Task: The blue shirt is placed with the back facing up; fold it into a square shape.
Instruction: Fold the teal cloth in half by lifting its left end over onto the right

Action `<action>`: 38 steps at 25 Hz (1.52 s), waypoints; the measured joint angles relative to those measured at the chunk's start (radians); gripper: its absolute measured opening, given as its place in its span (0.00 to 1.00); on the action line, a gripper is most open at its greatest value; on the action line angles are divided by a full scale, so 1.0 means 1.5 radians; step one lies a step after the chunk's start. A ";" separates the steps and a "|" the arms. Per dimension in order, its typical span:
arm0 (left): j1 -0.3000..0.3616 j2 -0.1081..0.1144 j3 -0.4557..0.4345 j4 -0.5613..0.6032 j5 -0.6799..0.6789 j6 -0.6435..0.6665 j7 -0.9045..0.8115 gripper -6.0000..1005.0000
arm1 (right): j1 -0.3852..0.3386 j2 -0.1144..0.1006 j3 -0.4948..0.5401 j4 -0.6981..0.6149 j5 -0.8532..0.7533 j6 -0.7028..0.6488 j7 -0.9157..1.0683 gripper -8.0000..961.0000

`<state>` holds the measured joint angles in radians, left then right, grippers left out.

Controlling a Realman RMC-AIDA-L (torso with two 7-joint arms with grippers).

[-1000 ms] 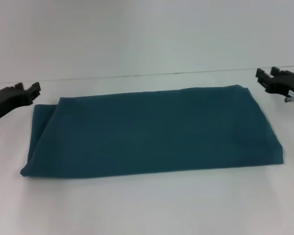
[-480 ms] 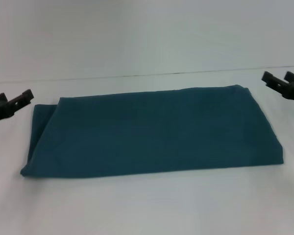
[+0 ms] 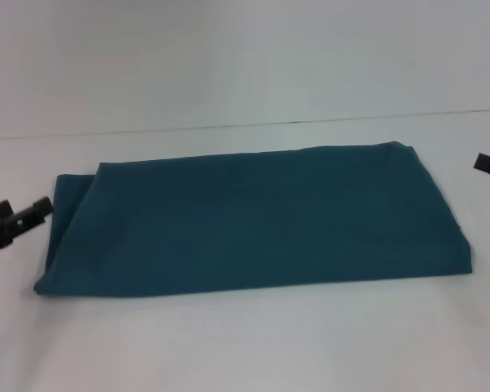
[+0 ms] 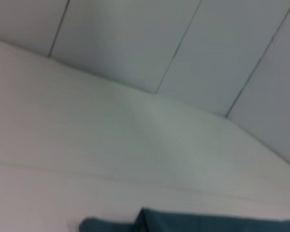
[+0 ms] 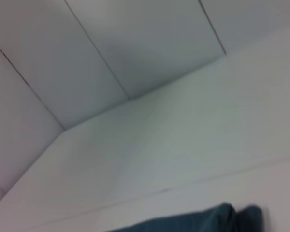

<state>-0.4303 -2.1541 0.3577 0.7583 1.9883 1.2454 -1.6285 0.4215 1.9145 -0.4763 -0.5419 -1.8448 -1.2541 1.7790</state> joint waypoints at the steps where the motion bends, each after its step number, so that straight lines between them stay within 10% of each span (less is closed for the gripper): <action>1: 0.000 0.000 0.000 0.000 0.009 0.001 0.000 0.91 | 0.000 -0.009 0.000 -0.001 -0.018 -0.015 0.032 0.89; 6: 0.004 -0.002 0.000 -0.001 0.046 0.006 -0.005 0.91 | 0.002 -0.027 0.002 -0.031 -0.083 -0.074 0.124 0.89; 38: -0.006 0.002 0.034 0.019 0.199 0.033 -0.061 0.91 | 0.010 -0.018 0.006 -0.046 -0.193 -0.086 0.214 0.78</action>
<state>-0.4387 -2.1506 0.4088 0.7870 2.2876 1.2950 -1.7203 0.4366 1.8868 -0.4669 -0.6106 -2.1350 -1.3835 2.1004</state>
